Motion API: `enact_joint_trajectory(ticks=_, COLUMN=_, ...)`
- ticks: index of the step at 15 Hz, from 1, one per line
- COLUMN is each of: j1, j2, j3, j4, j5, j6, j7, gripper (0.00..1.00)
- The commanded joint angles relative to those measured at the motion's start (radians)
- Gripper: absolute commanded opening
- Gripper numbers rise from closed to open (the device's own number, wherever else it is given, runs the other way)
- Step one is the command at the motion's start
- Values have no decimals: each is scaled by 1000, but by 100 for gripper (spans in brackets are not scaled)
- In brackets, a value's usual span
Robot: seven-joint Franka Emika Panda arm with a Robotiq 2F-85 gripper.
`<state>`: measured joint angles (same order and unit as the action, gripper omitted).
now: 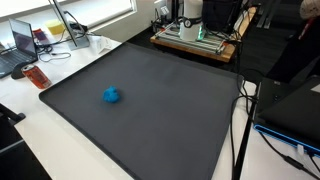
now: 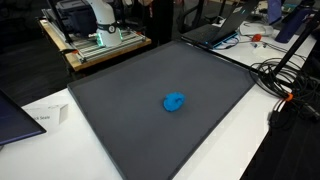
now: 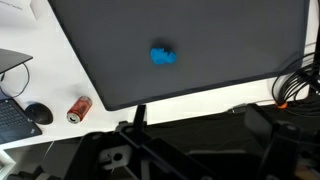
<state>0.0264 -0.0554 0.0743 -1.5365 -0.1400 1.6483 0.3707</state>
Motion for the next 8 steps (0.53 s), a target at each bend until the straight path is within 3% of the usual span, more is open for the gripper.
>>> enact_joint_trajectory(ticks=1, j1=4, j2=3, j3=-8, j4=-16, j5=18, j6=-11, j7=-17, gripper=100)
enact_joint_trajectory(ticks=8, j1=5, j2=49, j3=-10, j4=-13, j5=-27, j6=1, j7=52, gripper=100)
